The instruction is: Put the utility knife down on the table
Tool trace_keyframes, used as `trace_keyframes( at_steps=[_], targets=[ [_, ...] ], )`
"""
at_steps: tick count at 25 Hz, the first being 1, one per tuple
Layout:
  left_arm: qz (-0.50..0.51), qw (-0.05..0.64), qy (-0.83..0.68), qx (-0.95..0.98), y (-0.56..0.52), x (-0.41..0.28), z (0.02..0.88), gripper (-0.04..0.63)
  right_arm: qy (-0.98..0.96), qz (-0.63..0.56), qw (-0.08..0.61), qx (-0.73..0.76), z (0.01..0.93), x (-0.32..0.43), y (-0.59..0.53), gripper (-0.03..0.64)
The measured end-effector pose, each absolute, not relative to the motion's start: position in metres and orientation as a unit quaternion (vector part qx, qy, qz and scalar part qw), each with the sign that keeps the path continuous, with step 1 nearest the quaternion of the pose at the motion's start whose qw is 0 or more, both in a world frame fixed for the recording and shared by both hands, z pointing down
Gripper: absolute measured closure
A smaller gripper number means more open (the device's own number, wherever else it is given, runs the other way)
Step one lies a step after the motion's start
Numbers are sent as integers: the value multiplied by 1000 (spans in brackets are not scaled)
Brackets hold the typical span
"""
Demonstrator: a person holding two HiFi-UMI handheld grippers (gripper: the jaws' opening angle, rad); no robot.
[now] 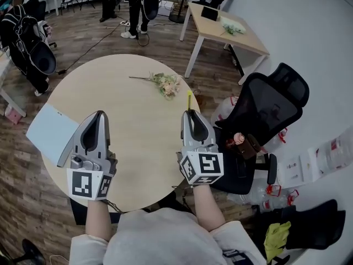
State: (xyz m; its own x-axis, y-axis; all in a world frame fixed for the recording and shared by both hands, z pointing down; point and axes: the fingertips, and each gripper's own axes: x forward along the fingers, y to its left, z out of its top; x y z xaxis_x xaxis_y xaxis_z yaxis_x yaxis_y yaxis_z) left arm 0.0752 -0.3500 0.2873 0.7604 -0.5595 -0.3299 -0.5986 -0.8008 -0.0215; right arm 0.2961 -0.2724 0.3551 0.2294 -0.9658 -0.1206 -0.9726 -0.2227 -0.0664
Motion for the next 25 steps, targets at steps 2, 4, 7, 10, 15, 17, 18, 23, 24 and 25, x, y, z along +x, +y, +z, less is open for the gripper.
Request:
trace_keyframes(
  at_steps=[2, 4, 7, 10, 15, 17, 18, 23, 24, 25],
  targets=[
    [153, 65, 319, -933, -355, 78, 288, 588, 633, 8, 53, -772, 370, 300, -293, 543],
    [150, 65, 331, -929, -359, 80, 290, 588, 647, -14, 44, -761, 386, 305, -312, 543],
    [144, 62, 353, -922, -365, 83, 296, 588, 665, -48, 30, -745, 413, 312, -335, 543],
    [138, 62, 376, -914, -369, 83, 300, 588, 681, -75, 9, -729, 441, 317, -356, 543],
    [129, 59, 402, -905, -372, 89, 307, 588, 701, -106, -38, -704, 486, 322, -385, 543],
    [121, 58, 410, -902, -371, 92, 312, 588, 708, -120, -56, -693, 505, 322, -392, 543],
    [118, 57, 415, -900, -370, 93, 314, 588, 712, -127, -64, -688, 513, 322, -395, 543],
    [110, 50, 439, -890, -368, 95, 322, 588, 726, -158, -101, -662, 553, 318, -407, 543],
    [109, 49, 443, -889, -368, 96, 323, 588, 728, -164, -107, -657, 561, 318, -410, 543],
    [107, 49, 446, -887, -367, 97, 325, 588, 730, -171, -113, -653, 568, 318, -413, 543]
  ],
)
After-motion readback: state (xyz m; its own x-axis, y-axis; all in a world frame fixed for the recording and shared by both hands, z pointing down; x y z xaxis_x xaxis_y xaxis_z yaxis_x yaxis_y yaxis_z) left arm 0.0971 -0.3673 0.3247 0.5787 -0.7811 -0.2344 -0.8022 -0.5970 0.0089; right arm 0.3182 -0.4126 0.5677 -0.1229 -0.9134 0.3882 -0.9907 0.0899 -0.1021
